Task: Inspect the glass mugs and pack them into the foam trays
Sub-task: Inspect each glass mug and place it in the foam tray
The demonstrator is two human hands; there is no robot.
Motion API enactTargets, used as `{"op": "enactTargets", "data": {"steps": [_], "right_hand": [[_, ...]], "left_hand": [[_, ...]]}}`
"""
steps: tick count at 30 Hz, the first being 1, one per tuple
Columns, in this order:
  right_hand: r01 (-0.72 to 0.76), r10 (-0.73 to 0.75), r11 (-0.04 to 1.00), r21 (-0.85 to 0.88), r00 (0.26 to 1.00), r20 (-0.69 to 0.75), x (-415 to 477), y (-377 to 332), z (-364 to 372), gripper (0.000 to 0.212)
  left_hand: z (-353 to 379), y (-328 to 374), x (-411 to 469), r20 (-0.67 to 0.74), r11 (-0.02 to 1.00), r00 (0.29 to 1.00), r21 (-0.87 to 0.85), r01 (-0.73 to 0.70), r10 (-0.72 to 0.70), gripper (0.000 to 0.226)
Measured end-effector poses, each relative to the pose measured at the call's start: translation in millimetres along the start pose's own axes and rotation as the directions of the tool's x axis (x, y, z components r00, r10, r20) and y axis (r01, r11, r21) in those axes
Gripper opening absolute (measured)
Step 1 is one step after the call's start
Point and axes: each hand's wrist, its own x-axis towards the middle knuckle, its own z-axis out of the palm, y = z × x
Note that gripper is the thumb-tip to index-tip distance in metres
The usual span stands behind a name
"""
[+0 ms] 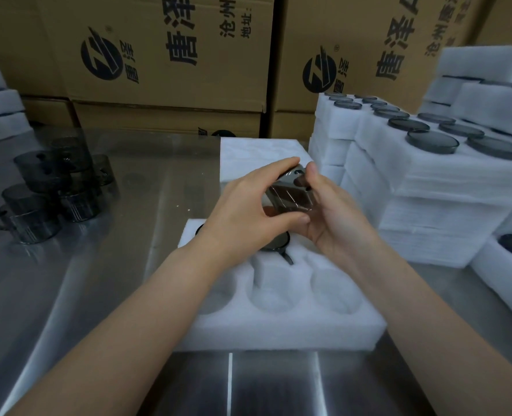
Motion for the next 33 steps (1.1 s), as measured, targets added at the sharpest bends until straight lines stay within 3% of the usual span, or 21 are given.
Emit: {"op": "enactTargets", "data": {"steps": [10,14,18,23,28,31,33], "right_hand": [[0.004,0.004,0.997,0.079,0.995,-0.099,-3,-4,0,0.035],[0.006,-0.008,0.996,0.091,1.000,0.021,-4,-6,1,0.054],[0.011,-0.005,0.999,-0.037,0.985,0.171,-5,-9,-1,0.044],[0.123,-0.107,0.990,-0.072,0.975,0.196,-10,-21,-11,0.038],[0.148,-0.124,0.986,-0.079,0.960,0.251,-12,-24,-15,0.032],[0.112,-0.101,0.994,-0.020,0.948,0.301,-14,-25,-13,0.050],[0.049,-0.041,0.998,-0.034,0.979,0.200,-13,-27,-10,0.057]], "left_hand": [[0,-1,-2,-0.028,0.997,0.998,-0.052,-0.050,0.049,0.075],[1,-2,-2,-0.114,0.990,0.993,-0.131,-0.052,0.037,0.074],[-1,-4,-1,-0.161,0.979,0.986,-0.192,-0.071,0.040,0.072],[-1,-5,-2,-0.132,0.966,0.991,-0.252,-0.055,0.022,0.062],[0,-11,2,-0.065,0.948,0.992,-0.309,0.080,-0.105,0.060],[0,-11,2,-0.068,0.964,0.995,-0.262,0.051,-0.071,0.059],[0,-9,1,-0.095,0.980,0.995,-0.197,-0.041,0.023,0.057]]}}
